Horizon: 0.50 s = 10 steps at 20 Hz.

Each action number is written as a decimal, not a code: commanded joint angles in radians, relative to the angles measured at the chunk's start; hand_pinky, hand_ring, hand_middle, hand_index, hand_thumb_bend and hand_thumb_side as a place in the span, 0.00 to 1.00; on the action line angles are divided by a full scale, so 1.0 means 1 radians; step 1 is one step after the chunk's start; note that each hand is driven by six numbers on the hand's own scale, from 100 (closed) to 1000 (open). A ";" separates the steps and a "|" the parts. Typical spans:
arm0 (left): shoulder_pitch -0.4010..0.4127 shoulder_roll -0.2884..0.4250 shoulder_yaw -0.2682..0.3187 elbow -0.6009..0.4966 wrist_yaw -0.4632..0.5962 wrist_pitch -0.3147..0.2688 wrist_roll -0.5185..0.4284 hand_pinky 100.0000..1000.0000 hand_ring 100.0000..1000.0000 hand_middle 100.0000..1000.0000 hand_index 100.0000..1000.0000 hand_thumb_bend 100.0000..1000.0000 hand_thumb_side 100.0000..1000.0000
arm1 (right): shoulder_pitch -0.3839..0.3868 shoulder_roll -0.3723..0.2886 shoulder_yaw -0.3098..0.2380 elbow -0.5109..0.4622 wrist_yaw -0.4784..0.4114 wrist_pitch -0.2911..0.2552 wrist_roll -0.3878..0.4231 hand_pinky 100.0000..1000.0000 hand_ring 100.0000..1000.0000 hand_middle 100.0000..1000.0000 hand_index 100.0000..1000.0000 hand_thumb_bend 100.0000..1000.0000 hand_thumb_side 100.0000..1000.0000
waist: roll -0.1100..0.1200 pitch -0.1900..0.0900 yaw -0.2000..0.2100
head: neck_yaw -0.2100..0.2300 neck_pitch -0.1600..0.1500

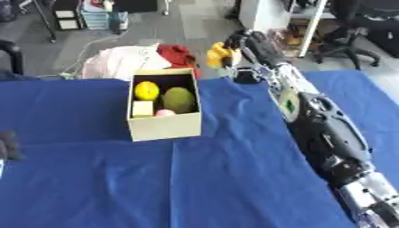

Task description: Pick up objects on the table and place them in the box.

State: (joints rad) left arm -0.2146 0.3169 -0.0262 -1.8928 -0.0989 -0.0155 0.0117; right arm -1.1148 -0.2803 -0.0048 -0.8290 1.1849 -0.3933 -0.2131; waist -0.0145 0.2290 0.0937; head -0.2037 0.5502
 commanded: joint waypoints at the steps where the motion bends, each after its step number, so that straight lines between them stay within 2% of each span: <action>1: -0.010 0.019 0.005 -0.010 0.006 -0.001 -0.004 0.77 0.51 0.52 0.68 0.00 0.55 | -0.032 0.032 0.027 -0.031 0.023 -0.041 0.028 0.74 0.60 0.47 0.30 0.00 0.00 | -0.010 -0.035 0.004 | -0.011 -0.003; 5: -0.013 0.016 0.004 -0.010 0.007 -0.001 -0.005 0.77 0.51 0.52 0.68 0.00 0.55 | -0.030 0.087 0.044 -0.021 0.068 -0.069 0.051 0.75 0.61 0.49 0.34 0.00 0.00 | -0.009 -0.033 0.012 | -0.019 -0.006; 6: -0.014 0.015 0.003 -0.010 0.007 -0.001 -0.005 0.77 0.51 0.52 0.68 0.00 0.55 | -0.029 0.097 0.045 -0.016 0.080 -0.073 0.054 0.75 0.62 0.51 0.41 0.00 0.02 | -0.010 -0.032 0.014 | -0.021 -0.006; 7: -0.015 0.015 0.002 -0.010 0.008 -0.001 -0.006 0.77 0.51 0.52 0.68 0.00 0.55 | -0.026 0.107 0.046 -0.009 0.094 -0.074 0.057 0.76 0.62 0.51 0.44 0.00 0.03 | -0.010 -0.032 0.016 | -0.022 -0.007; 8: -0.015 0.014 0.002 -0.010 0.008 -0.001 -0.007 0.77 0.51 0.51 0.68 0.00 0.55 | -0.024 0.114 0.046 -0.003 0.107 -0.075 0.059 0.77 0.64 0.53 0.55 0.00 0.04 | -0.010 -0.031 0.018 | -0.024 -0.008; 9: -0.016 0.014 0.003 -0.009 0.008 -0.001 -0.006 0.77 0.51 0.51 0.68 0.00 0.55 | -0.022 0.119 0.047 0.002 0.121 -0.075 0.060 0.77 0.64 0.54 0.56 0.00 0.05 | -0.011 -0.031 0.020 | -0.024 -0.010; 10: -0.016 0.014 0.003 -0.009 0.008 -0.001 -0.006 0.77 0.51 0.51 0.68 0.00 0.55 | -0.021 0.122 0.047 0.005 0.134 -0.075 0.059 0.78 0.66 0.56 0.64 0.00 0.06 | -0.012 -0.030 0.021 | -0.024 -0.011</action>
State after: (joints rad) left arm -0.2172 0.3168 -0.0268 -1.8926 -0.0974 -0.0150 0.0074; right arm -1.1166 -0.1543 0.0421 -0.8169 1.2999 -0.4637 -0.1556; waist -0.0145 0.2291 0.1123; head -0.2235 0.5496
